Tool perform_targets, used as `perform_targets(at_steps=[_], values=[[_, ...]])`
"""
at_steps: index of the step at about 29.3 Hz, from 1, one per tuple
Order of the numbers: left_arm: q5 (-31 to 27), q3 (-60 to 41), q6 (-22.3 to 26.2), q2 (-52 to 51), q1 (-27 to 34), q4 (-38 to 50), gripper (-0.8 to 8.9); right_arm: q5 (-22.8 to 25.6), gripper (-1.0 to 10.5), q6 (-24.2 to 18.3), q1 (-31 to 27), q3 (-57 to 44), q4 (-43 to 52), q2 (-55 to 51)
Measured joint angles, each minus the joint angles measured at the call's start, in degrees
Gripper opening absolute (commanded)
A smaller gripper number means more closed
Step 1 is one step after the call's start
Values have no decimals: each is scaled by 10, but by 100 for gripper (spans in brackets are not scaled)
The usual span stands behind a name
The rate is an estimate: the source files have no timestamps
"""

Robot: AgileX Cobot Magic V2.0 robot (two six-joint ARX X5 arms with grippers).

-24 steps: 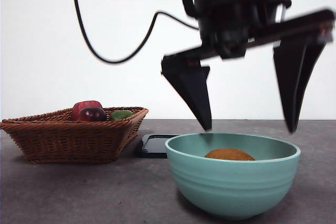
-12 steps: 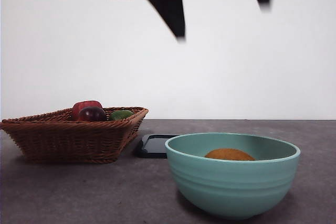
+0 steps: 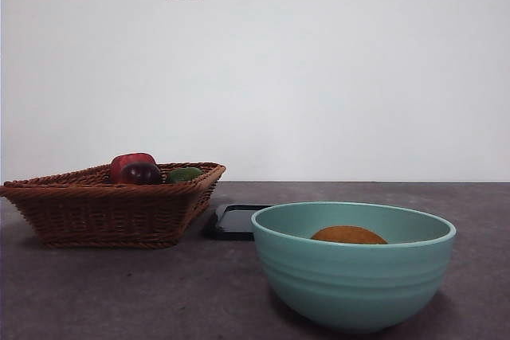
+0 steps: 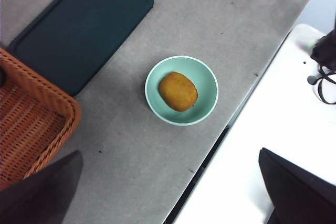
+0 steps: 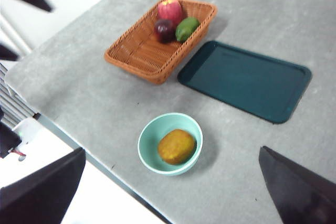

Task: Pick up the wifruite, put it on the bowl, pick up the plate, put it on desk

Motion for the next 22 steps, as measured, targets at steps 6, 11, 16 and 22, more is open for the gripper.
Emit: perform_targets(at_steps=[6, 11, 16, 22], values=[[0, -201, -13, -233, 0, 58, 626, 0, 651, 0, 0, 0, 49, 0], [-1, -297, -28, -389, 0, 94, 626, 0, 650, 1, 0, 0, 55, 0], [-1, -329, -40, -471, 0, 97, 626, 16, 651, 12, 0, 0, 34, 0], [-1, -330, -42, -502, 0, 110, 626, 25, 650, 22, 0, 0, 33, 0]])
